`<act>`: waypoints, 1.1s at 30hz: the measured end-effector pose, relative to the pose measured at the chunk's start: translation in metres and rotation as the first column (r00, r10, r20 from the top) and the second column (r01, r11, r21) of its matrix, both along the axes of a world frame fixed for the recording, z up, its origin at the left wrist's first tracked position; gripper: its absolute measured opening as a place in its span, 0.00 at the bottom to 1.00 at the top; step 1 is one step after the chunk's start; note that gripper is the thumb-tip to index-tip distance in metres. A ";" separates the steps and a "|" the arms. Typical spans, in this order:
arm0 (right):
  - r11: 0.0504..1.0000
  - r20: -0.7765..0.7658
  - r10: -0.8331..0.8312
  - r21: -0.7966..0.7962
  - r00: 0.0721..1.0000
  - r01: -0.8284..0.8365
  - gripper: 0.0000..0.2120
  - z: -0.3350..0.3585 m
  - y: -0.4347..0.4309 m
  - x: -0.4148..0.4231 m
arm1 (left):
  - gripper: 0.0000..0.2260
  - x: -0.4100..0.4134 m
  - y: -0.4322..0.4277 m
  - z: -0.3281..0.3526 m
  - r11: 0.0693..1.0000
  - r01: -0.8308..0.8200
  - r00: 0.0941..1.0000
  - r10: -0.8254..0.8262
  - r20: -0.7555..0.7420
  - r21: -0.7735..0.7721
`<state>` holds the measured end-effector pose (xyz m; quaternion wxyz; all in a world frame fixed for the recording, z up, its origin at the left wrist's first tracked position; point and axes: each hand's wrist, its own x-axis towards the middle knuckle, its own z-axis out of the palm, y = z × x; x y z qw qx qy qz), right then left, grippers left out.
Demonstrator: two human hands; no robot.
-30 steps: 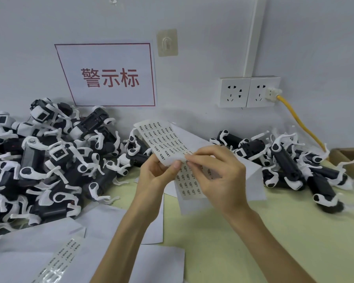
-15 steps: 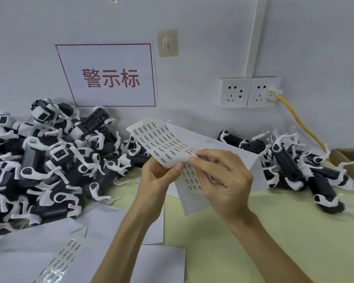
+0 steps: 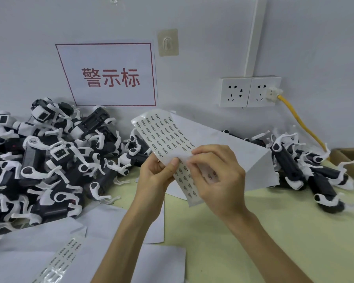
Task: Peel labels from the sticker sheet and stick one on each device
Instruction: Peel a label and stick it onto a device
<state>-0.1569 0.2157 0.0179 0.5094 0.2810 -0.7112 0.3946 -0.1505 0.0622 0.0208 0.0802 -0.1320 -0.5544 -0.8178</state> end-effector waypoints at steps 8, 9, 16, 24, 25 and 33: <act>0.907 0.392 0.353 -0.365 0.849 -0.209 0.11 0.024 0.017 -0.002 | 0.12 -0.009 -0.011 -0.014 0.986 -0.093 0.921 0.139 0.363 -0.139; 0.913 0.428 0.359 -0.347 0.829 -0.216 0.11 0.026 0.021 -0.004 | 0.15 -0.010 -0.011 -0.015 0.981 -0.139 0.897 0.184 0.403 -0.137; 0.936 0.550 0.351 -0.206 0.758 -0.284 0.15 0.035 0.037 -0.007 | 0.27 -0.002 -0.010 0.000 0.718 -0.604 0.738 0.668 0.096 -0.346; 0.935 0.599 0.224 0.090 0.769 -0.343 0.26 0.041 0.038 0.000 | 0.05 0.015 0.013 0.027 0.810 -0.204 0.979 0.164 -0.121 -0.549; 0.930 0.600 0.188 0.145 0.778 -0.337 0.28 0.042 0.039 0.001 | 0.05 0.016 0.019 0.025 0.816 -0.195 0.981 0.154 -0.121 -0.545; 0.956 0.569 0.126 0.149 0.813 -0.253 0.23 0.043 0.042 0.001 | 0.03 0.020 0.033 0.017 0.913 -0.165 0.985 0.171 -0.017 -0.373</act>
